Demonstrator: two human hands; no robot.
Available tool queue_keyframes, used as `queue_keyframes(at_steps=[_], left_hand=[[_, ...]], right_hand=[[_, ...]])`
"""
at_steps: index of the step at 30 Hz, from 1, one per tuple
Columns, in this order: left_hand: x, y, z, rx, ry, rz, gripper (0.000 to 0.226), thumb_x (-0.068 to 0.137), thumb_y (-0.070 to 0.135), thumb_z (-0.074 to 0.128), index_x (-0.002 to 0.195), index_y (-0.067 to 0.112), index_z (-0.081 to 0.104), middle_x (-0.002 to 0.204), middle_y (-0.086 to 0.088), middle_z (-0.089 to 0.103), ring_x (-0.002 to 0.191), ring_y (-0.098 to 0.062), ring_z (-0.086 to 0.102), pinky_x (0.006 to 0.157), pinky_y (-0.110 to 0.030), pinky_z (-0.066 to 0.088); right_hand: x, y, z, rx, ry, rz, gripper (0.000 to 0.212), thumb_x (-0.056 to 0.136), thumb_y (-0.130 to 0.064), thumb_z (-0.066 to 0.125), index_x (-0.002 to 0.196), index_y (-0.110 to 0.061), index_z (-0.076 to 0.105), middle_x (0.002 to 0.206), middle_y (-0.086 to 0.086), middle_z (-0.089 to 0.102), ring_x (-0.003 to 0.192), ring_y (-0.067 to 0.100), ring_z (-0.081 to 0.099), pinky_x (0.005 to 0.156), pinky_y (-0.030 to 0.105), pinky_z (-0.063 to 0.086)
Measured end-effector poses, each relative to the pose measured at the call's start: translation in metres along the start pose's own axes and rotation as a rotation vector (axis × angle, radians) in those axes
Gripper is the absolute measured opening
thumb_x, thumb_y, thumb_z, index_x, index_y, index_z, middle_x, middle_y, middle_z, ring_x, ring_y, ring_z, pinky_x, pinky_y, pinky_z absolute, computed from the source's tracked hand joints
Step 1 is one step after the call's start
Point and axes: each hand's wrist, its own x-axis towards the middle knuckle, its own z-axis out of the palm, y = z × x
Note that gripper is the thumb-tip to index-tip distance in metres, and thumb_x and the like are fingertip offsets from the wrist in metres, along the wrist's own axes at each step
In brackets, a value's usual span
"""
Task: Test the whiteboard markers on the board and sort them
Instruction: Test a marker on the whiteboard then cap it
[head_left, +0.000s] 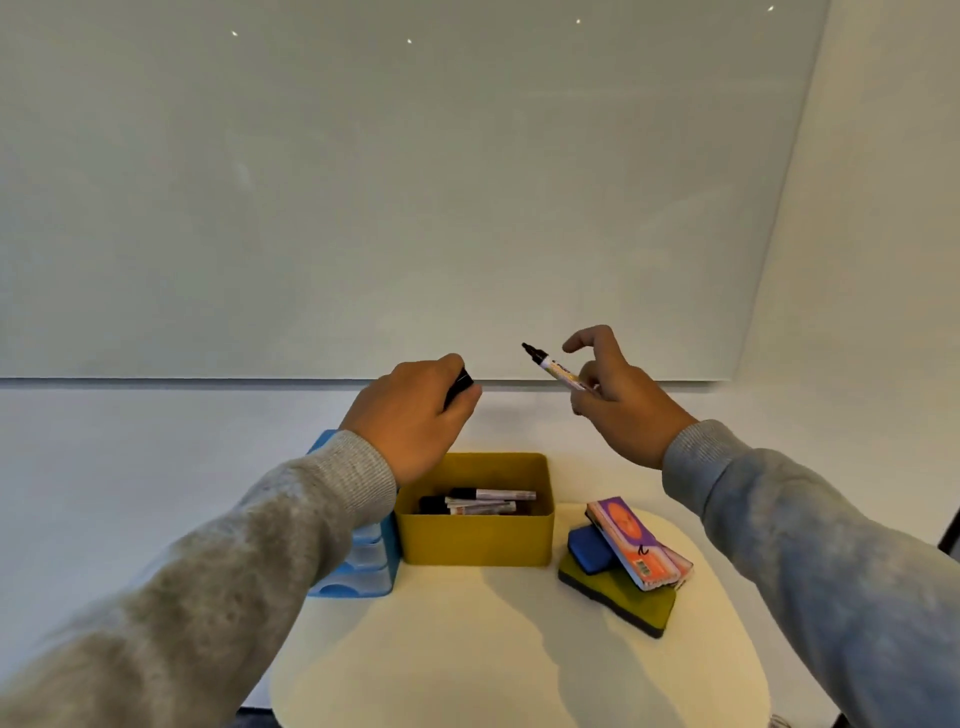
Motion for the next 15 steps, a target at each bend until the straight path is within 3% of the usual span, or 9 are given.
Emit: queue_keyframes(at_steps=[4,7,10,15], left_hand=[[0.022,-0.018,0.026,-0.069,0.043,-0.022,0.034,0.104,0.042,0.040,0.073,0.029,0.034,0.068,0.006,0.048,0.062,-0.015,0.050,0.055,-0.032,0.036],[0.048,-0.036,0.036,-0.136,0.153,-0.018,0.033,0.103,0.041,0.043,0.074,0.025,0.039,0.068,0.006,0.048,0.062,-0.014,0.049,0.055,-0.036,0.041],[0.073,-0.051,0.035,-0.170,0.331,0.023,0.032,0.102,0.033,0.050,0.074,0.021,0.041,0.065,0.007,0.043,0.059,-0.013,0.045,0.055,-0.037,0.040],[0.108,-0.067,0.020,-0.180,0.555,0.096,0.027,0.097,0.022,0.056,0.073,0.017,0.045,0.066,0.008,0.041,0.061,-0.015,0.041,0.057,-0.033,0.037]], right_hand=[[0.024,-0.003,0.013,0.154,0.141,-0.082,0.019,0.097,-0.016,0.062,0.111,-0.029,0.059,0.082,0.000,0.069,0.063,0.014,0.062,0.056,0.020,0.050],[0.048,-0.004,0.026,0.345,0.287,-0.112,0.014,0.091,-0.014,0.072,0.103,-0.021,0.073,0.080,0.001,0.073,0.062,0.011,0.067,0.052,0.018,0.049],[0.070,-0.006,0.034,0.475,0.416,-0.137,0.013,0.086,-0.012,0.078,0.098,-0.016,0.078,0.080,0.002,0.074,0.068,0.019,0.071,0.052,0.023,0.053],[0.098,-0.010,0.027,0.632,0.601,-0.181,0.012,0.081,-0.010,0.082,0.092,-0.012,0.079,0.073,0.005,0.074,0.059,0.022,0.068,0.045,0.025,0.048]])
